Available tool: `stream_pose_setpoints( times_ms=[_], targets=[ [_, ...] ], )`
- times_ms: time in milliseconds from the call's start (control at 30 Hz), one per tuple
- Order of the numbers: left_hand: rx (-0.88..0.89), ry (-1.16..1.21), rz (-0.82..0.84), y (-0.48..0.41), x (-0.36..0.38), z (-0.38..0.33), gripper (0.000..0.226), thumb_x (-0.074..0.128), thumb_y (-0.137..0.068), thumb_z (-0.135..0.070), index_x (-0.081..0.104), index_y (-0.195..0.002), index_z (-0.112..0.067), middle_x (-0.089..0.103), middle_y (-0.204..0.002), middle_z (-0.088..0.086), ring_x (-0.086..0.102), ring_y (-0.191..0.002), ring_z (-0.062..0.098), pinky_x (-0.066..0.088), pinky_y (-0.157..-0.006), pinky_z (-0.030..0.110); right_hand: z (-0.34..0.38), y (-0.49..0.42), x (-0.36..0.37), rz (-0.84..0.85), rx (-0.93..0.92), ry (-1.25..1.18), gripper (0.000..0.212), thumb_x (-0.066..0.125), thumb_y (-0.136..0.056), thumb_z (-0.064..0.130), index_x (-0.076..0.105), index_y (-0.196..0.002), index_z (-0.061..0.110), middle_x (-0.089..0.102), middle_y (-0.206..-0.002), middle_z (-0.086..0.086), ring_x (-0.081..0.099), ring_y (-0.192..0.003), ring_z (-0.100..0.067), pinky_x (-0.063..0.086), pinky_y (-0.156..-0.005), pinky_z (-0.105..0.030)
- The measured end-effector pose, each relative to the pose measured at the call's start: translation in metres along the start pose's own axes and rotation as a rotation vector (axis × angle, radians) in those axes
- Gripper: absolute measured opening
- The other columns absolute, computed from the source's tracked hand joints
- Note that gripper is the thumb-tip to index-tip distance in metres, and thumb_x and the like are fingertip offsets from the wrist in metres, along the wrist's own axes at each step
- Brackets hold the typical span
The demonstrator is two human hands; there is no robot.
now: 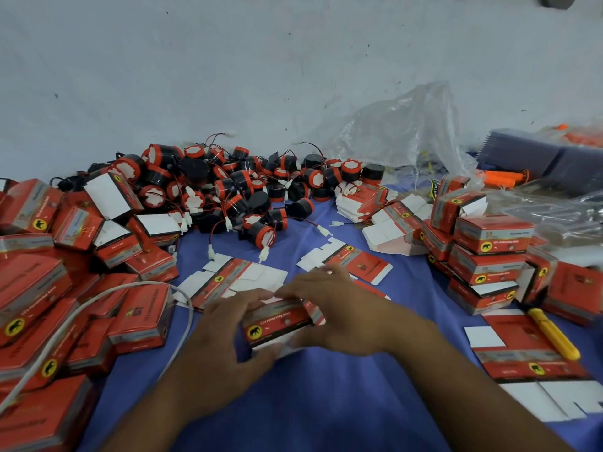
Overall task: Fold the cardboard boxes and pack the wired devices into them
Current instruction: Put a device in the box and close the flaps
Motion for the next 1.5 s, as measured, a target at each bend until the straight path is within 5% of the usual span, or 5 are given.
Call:
stream_pose_setpoints(
  times_ms=[133, 333, 733, 1100, 1500],
  targets=[
    [0.186, -0.397, -0.162, -0.007, -0.002, -0.012, 0.064, 0.041, -0.096, -0.059, 0.064, -0.118, -0.004, 0.067, -0.11, 0.006, 0.052, -0.105, 0.019, 0.035, -0.097, 0.033, 0.021, -0.008, 0.005, -0.222, -0.051, 0.485, 0.048, 0.077, -0.08, 0.044, 0.063, -0.119, 0.019, 0.063, -0.124, 0.001, 0.056, -0.121, -0.022, 0.015, -0.123, -0.039],
    [-0.099, -0.518, -0.094, -0.012, 0.008, 0.007, 0.049, 0.097, -0.051, -0.013, 0.068, -0.089, -0.002, 0.058, -0.115, 0.026, 0.055, -0.103, 0.046, 0.051, -0.082, 0.054, 0.009, -0.02, 0.033, -0.13, 0.266, 0.553, 0.03, 0.048, -0.099, 0.026, 0.049, -0.125, 0.013, 0.056, -0.136, -0.01, 0.048, -0.127, -0.031, 0.031, -0.111, -0.04],
    [-0.333, 0.061, -0.071, -0.002, 0.001, 0.04, 0.024, 0.081, -0.078, -0.034, 0.06, -0.091, -0.034, 0.056, -0.093, -0.018, 0.052, -0.087, -0.001, 0.039, -0.072, 0.01, -0.042, -0.066, -0.023, -0.357, 0.332, -0.073, 0.041, 0.049, -0.104, 0.04, 0.048, -0.066, 0.025, 0.05, -0.053, 0.007, 0.052, -0.052, -0.006, 0.031, -0.051, -0.02],
    [-0.421, 0.104, -0.157, 0.001, 0.005, 0.058, 0.051, 0.082, -0.075, -0.043, 0.043, -0.108, -0.042, 0.046, -0.114, -0.028, 0.047, -0.104, 0.001, 0.036, -0.079, 0.001, -0.118, -0.197, 0.042, -0.101, 0.512, 0.197, 0.065, 0.065, -0.094, 0.03, 0.031, -0.146, 0.011, 0.06, -0.12, -0.021, 0.055, -0.105, -0.04, 0.05, -0.083, -0.046],
    [-0.347, 0.129, -0.141, 0.002, 0.005, 0.056, 0.052, 0.084, -0.068, -0.05, 0.048, -0.104, -0.042, 0.051, -0.113, -0.029, 0.042, -0.107, -0.019, 0.034, -0.081, 0.0, -0.094, -0.061, -0.076, -0.877, 0.286, -1.159, 0.022, 0.068, -0.092, 0.034, 0.054, -0.105, 0.023, 0.076, -0.096, -0.003, 0.074, -0.091, -0.024, 0.053, -0.074, -0.036]
  ],
)
Point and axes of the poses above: each hand's wrist, its own y-axis away from the middle knuckle, its own x-axis out of the palm, z = x × y, the point moved 7 cm from there along -y, towards the middle knuckle
